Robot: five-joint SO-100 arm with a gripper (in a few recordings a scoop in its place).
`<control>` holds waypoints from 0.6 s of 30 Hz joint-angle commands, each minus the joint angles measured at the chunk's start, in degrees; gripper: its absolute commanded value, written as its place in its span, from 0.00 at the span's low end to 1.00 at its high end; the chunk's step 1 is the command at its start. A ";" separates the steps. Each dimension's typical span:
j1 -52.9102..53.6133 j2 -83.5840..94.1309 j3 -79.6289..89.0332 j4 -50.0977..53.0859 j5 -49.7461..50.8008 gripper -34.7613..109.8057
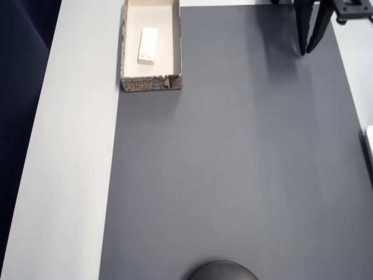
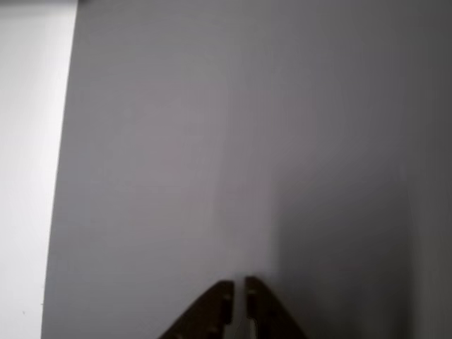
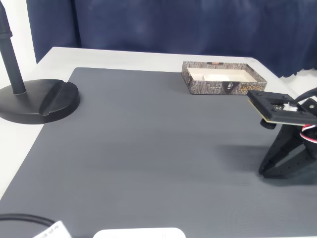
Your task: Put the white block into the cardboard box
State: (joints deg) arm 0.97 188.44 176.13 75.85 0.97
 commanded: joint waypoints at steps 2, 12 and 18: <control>-0.70 2.11 1.05 0.09 -0.88 0.23; -0.70 2.11 1.05 0.44 -2.99 0.23; -0.70 2.11 1.05 0.44 -2.99 0.23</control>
State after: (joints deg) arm 0.97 188.44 176.13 75.85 -1.58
